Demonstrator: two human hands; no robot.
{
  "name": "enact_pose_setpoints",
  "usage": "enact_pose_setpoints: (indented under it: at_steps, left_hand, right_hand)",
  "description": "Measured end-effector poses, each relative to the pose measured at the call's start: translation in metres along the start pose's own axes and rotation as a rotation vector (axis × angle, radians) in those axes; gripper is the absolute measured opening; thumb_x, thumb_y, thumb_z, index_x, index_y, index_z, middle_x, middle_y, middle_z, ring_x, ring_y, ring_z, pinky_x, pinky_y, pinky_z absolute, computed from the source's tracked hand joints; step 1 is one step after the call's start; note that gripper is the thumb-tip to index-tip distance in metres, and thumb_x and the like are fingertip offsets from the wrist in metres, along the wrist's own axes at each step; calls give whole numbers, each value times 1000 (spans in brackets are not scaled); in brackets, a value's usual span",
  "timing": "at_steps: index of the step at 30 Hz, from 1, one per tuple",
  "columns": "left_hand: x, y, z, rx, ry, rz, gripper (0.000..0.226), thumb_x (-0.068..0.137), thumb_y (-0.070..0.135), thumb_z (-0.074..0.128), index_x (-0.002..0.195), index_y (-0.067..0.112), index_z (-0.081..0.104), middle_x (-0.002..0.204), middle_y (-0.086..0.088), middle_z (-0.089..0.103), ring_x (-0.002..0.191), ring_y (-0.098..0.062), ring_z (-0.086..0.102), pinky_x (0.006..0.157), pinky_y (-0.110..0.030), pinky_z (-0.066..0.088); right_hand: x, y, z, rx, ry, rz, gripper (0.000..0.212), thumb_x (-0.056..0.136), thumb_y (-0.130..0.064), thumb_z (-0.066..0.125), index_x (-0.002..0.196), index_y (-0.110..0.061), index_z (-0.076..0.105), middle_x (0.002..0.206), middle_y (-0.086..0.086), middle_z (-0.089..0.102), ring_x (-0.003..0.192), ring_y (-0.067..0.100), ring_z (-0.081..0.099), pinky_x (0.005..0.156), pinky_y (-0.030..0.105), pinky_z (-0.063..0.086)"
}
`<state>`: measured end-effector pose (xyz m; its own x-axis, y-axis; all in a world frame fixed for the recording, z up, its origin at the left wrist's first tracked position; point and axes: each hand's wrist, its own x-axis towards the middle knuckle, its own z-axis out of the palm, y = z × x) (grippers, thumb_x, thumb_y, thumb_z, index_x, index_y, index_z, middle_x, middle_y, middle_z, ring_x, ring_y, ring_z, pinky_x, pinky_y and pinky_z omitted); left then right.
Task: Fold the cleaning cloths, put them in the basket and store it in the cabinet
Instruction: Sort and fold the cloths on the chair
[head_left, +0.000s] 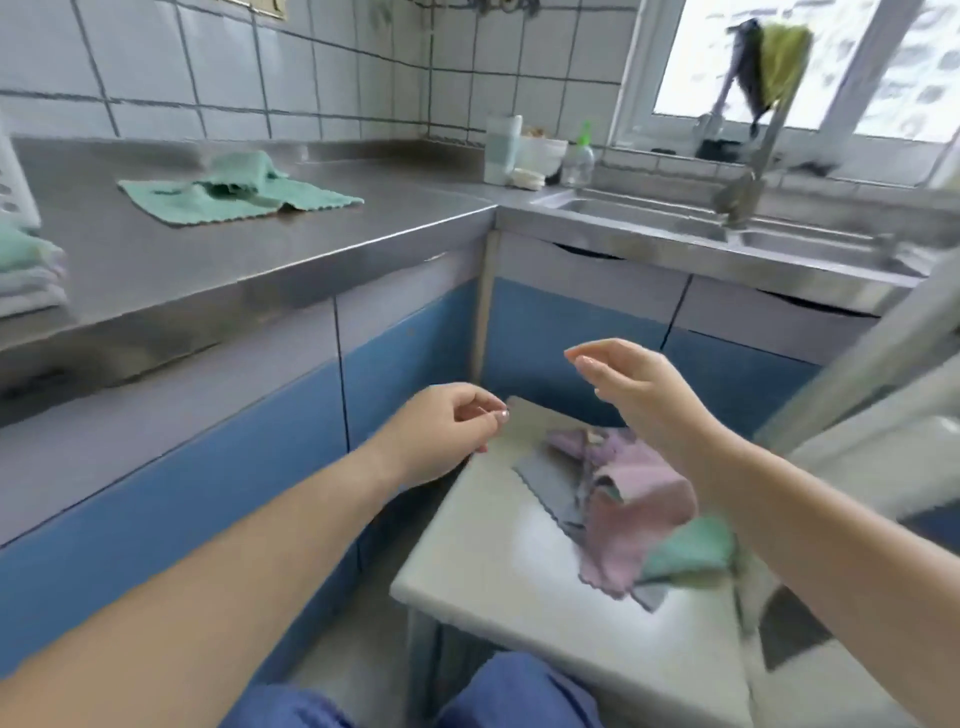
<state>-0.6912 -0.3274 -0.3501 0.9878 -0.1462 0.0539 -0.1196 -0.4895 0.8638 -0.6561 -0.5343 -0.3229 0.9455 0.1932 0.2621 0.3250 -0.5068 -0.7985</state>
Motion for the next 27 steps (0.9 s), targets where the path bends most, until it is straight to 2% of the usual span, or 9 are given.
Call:
enact_pose_setpoints:
  at_steps: [5,9,13,15,18,20,21,23,27]
  left_hand:
    - [36,-15,69,-133,-164,-116,18,94,26,54,106,18,63,101,1,70,77,-6,65,76,-26,50]
    - [65,-33,110,-172,-194,-201,17,94,22,53,106,14,62,103,-2,68,80,-11,62,77,-29,49]
    - [100,-63,148,-148,-235,-287,14,93,23,54,101,16,63,105,-4,67,84,-12,63,70,-22,46]
    - [119,-81,167,-129,-258,-334,18,92,25,55,104,16,64,107,-2,68,91,-14,64,72,-23,46]
    - [142,-97,191,-96,-281,-335,21,89,23,59,108,17,63,106,-2,67,96,-16,63,71,-23,45]
    - [153,-103,205,-44,-296,-303,16,80,23,61,95,20,65,94,-2,68,98,-22,64,74,-25,45]
    - [159,-107,211,-7,-303,-291,6,74,24,59,78,24,62,82,-3,67,94,-28,65,71,-27,45]
    - [167,-116,224,55,-295,-278,17,75,22,57,58,24,50,74,-9,66,87,-33,65,65,-29,42]
    - [169,-128,238,88,-234,-241,19,81,18,59,63,19,57,81,-13,69,84,-32,64,61,-30,39]
  right_hand:
    - [-18,83,-30,-139,105,177,11,93,-24,55,94,-29,65,84,-18,63,66,-13,55,59,5,37]
    - [-9,136,-32,-229,125,299,13,91,-25,55,97,-26,68,92,-11,66,86,8,61,74,23,45]
    - [12,179,-26,-450,29,322,22,93,-23,50,93,-13,70,85,-3,65,80,19,57,66,29,44]
    - [31,198,-20,-590,-17,270,26,93,-22,49,88,-9,70,85,5,65,85,24,58,72,33,46]
    - [55,218,-5,-814,-192,55,16,83,-28,57,85,-21,71,84,0,60,88,24,57,72,34,42]
    - [67,229,4,-1058,-337,-136,20,71,-41,61,89,-36,67,92,-10,59,89,18,58,70,33,39]
    - [73,236,8,-1136,-415,-172,26,69,-44,61,95,-39,64,97,-13,59,93,16,56,68,33,38]
    - [82,250,13,-1177,-568,-207,35,74,-46,61,109,-42,57,108,-17,57,103,16,54,71,31,37]
    - [84,257,15,-1151,-844,-173,30,85,-40,58,115,-36,57,102,-7,51,94,21,51,75,29,37]
